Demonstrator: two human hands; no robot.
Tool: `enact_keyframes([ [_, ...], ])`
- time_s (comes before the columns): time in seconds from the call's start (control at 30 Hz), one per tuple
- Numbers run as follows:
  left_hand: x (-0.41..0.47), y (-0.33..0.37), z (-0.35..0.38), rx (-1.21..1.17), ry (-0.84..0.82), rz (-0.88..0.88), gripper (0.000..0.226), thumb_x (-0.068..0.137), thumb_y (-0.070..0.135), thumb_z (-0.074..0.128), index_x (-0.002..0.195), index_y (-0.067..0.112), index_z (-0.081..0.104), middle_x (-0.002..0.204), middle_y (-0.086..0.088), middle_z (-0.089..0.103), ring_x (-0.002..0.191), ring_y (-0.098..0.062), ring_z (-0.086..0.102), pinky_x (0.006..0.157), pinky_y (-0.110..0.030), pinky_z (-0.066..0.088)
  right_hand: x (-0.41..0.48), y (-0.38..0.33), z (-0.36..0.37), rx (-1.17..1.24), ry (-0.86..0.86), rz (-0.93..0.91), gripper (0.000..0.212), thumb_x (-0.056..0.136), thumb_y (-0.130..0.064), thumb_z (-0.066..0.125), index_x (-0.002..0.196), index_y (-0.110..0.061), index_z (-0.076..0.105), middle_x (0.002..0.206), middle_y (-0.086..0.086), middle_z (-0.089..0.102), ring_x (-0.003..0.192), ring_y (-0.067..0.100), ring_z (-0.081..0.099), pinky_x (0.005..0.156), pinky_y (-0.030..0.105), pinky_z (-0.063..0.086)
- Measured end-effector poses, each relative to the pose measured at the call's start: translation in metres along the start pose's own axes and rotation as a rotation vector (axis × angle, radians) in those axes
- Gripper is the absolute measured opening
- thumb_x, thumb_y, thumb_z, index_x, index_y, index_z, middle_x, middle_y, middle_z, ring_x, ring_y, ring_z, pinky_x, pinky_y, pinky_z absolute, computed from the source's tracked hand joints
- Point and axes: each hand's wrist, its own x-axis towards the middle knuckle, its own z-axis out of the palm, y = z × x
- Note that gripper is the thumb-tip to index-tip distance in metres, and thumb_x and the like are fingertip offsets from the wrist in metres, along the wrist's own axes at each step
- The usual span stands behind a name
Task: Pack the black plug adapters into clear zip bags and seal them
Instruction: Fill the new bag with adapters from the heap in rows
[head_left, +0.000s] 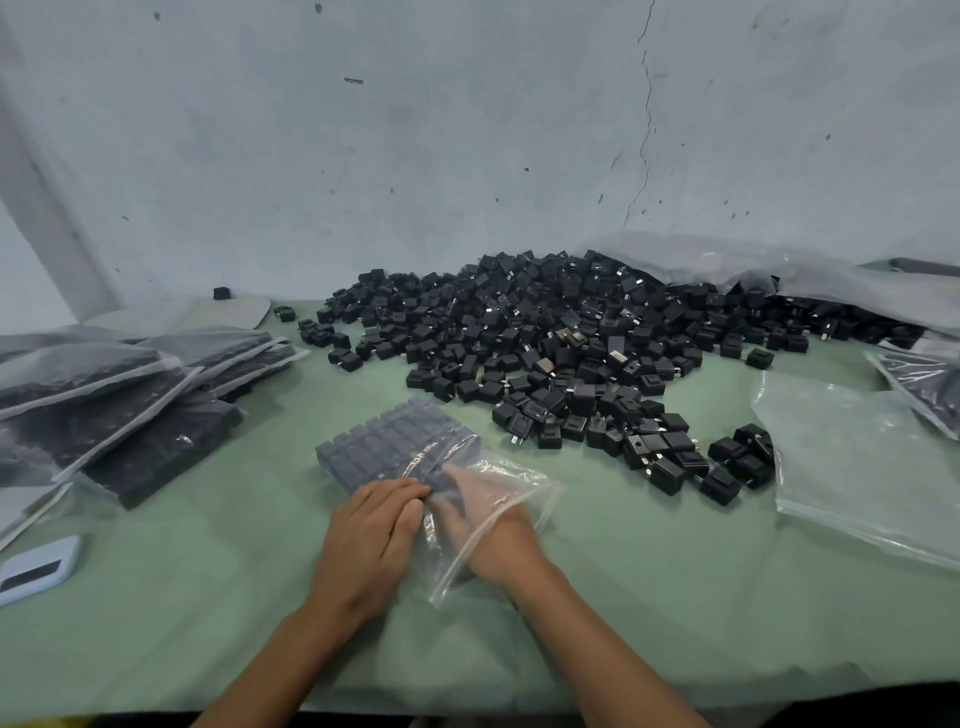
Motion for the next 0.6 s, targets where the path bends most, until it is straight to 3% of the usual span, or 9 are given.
enact_keyframes([
  [0.23, -0.0011, -0.0014, 0.0021, 0.056, -0.001, -0.036, 0.046, 0.093, 0.041, 0.032, 0.118, 0.029, 0.069, 0.125, 0.017, 0.063, 0.118, -0.009, 0.055, 0.092, -0.038, 0.043, 0.0011, 0.0012, -0.0009, -0.034, 0.024, -0.031, 0.039, 0.095, -0.045, 0.052, 0.13, -0.029, 0.051, 0.111, 0.002, 0.065, 0.103, 0.023, 0.06, 0.094, 0.036, 0.049],
  [0.33, -0.0005, -0.0023, 0.0033, 0.069, 0.001, -0.039, 0.046, 0.092, 0.04, 0.032, 0.119, 0.03, 0.069, 0.126, 0.017, 0.063, 0.118, -0.009, 0.055, 0.09, -0.036, 0.042, 0.0016, 0.0017, -0.0015, -0.065, 0.008, -0.028, 0.047, 0.096, -0.046, 0.052, 0.139, -0.029, 0.046, 0.117, 0.005, 0.064, 0.108, 0.025, 0.058, 0.096, 0.034, 0.047],
  [0.6, -0.0031, -0.0005, 0.0048, 0.117, -0.018, -0.043, 0.048, 0.095, 0.042, 0.029, 0.124, 0.031, 0.066, 0.13, 0.017, 0.06, 0.123, -0.009, 0.052, 0.089, -0.035, 0.04, 0.0012, 0.0015, -0.0019, -0.1, -0.023, -0.009, 0.049, 0.097, -0.049, 0.048, 0.142, -0.03, 0.043, 0.125, 0.006, 0.061, 0.115, 0.026, 0.056, 0.098, 0.033, 0.045],
])
